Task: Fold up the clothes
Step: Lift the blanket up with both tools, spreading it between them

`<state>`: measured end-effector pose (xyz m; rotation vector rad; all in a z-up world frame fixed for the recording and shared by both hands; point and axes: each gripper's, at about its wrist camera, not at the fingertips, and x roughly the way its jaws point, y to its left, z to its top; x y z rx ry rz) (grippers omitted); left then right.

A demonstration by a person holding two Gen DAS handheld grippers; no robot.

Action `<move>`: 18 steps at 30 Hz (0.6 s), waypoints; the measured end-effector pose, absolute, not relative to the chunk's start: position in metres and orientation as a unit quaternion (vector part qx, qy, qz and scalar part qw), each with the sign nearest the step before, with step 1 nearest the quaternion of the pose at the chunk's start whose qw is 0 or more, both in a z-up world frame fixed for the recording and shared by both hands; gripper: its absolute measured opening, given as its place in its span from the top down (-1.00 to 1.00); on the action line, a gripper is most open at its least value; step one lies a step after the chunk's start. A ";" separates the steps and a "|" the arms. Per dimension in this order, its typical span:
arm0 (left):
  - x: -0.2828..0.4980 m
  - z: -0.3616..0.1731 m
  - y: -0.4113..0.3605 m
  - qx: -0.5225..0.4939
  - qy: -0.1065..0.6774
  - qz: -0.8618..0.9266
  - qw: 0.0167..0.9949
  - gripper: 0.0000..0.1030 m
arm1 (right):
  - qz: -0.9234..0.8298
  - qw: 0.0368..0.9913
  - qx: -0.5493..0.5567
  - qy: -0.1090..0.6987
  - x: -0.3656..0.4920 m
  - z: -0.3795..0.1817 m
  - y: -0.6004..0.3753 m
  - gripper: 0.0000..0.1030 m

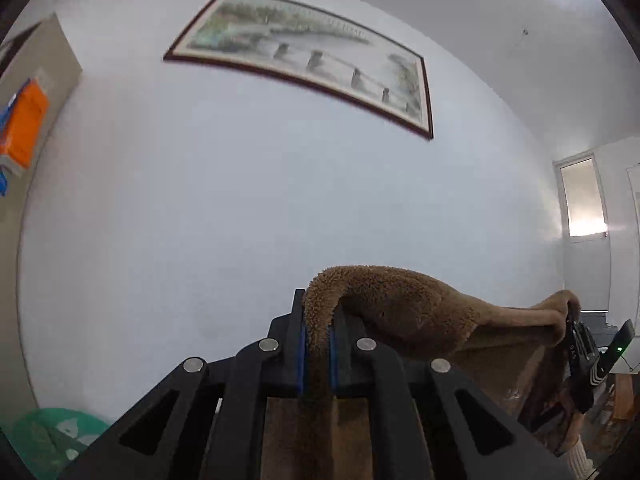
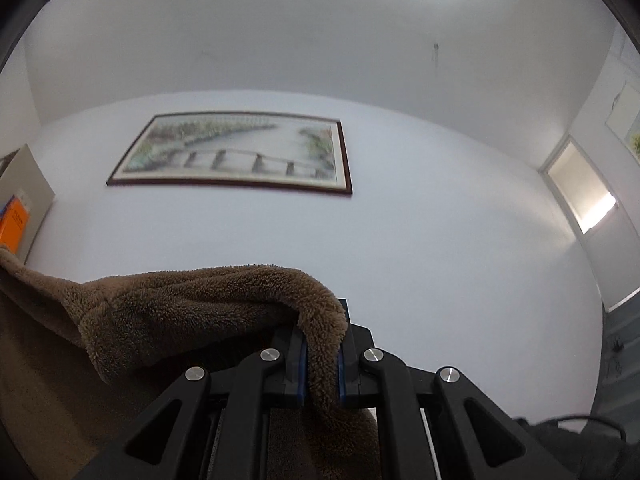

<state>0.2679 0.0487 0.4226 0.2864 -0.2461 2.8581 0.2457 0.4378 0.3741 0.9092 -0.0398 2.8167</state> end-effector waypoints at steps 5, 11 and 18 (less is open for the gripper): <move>0.329 0.466 0.025 0.179 -0.060 0.977 0.097 0.81 | 0.907 0.108 0.403 -0.067 0.308 0.428 0.400 0.80; 0.357 0.503 0.013 0.235 -0.016 0.971 0.042 0.78 | 0.877 0.126 0.451 -0.111 0.345 0.466 0.374 0.80; 0.364 0.510 0.004 0.232 0.012 0.973 0.009 0.74 | 0.851 0.159 0.473 -0.165 0.367 0.462 0.345 0.80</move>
